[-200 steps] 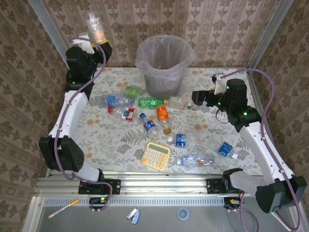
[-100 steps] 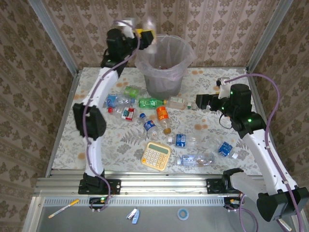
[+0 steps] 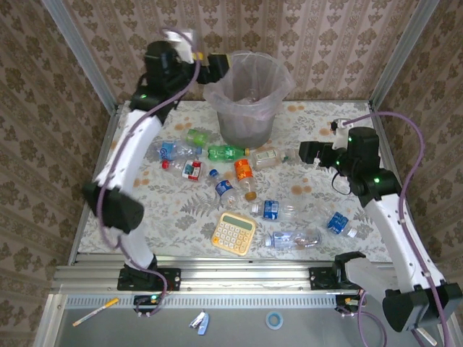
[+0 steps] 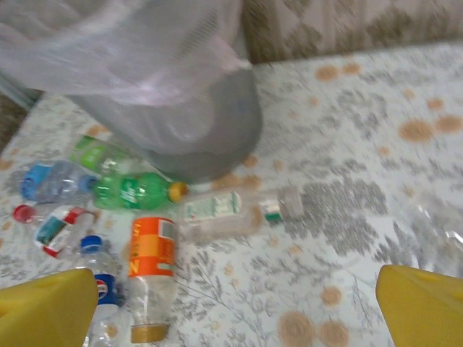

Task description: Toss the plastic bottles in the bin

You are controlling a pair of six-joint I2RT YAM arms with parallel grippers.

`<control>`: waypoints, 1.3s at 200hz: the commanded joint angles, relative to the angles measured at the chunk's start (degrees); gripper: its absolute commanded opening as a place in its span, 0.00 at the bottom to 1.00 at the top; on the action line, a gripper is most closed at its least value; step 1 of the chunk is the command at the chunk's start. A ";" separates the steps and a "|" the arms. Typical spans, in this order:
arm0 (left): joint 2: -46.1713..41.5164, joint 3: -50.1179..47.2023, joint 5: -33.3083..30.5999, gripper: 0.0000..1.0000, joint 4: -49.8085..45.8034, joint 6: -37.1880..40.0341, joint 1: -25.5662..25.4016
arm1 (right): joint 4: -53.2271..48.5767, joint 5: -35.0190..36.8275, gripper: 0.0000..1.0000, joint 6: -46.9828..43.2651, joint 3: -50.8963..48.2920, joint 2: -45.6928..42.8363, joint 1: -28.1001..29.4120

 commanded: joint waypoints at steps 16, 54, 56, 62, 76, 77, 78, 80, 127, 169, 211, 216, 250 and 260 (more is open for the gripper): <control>-17.72 -15.77 -0.22 1.00 9.90 3.50 0.44 | -9.20 4.75 1.00 6.22 -0.20 8.86 -3.35; -30.68 -28.11 0.40 1.00 6.46 5.67 0.79 | -10.69 -4.08 1.00 7.22 -1.05 15.82 -2.68; -31.19 -28.66 0.28 1.00 6.05 5.78 0.81 | -10.95 -4.23 1.00 7.34 -1.06 16.12 -2.46; -32.94 -30.31 0.08 1.00 4.90 6.27 0.79 | -11.74 -4.30 1.00 7.38 -1.12 16.70 -1.52; -36.50 -34.25 -0.40 1.00 2.07 7.52 0.88 | -13.05 -3.56 1.00 7.16 -1.76 16.65 1.23; -36.74 -34.57 -0.47 1.00 1.87 7.60 0.92 | -13.10 -3.48 1.00 7.14 -1.85 16.63 1.43; -36.95 -34.90 -0.60 1.00 1.68 7.69 0.95 | -13.12 -3.44 1.00 7.13 -1.94 16.57 1.70; -37.48 -35.48 -0.67 1.00 1.27 7.86 0.96 | -13.14 -3.34 1.00 7.08 -2.11 16.48 2.34; -46.75 -49.72 -2.19 1.00 -0.89 6.99 1.95 | -9.10 -2.10 1.00 10.96 -3.52 20.49 6.36; -55.19 -58.06 -4.83 1.00 -3.37 8.82 2.45 | 3.55 -6.87 1.00 23.95 -1.61 30.20 6.26; -61.89 -61.65 -6.42 1.00 -6.79 9.49 3.07 | 9.70 -7.80 1.00 34.16 4.13 38.15 5.85; -62.42 -61.95 -6.50 1.00 -7.30 9.50 3.08 | 10.05 -7.67 1.00 35.26 4.74 38.94 5.81; -65.49 -63.46 -6.78 1.00 -9.56 9.80 3.25 | 11.34 -7.09 1.00 41.56 7.87 43.85 5.67; -66.34 -63.85 -7.04 1.00 -9.97 9.65 3.25 | 11.82 -6.72 1.00 43.62 8.15 45.40 5.57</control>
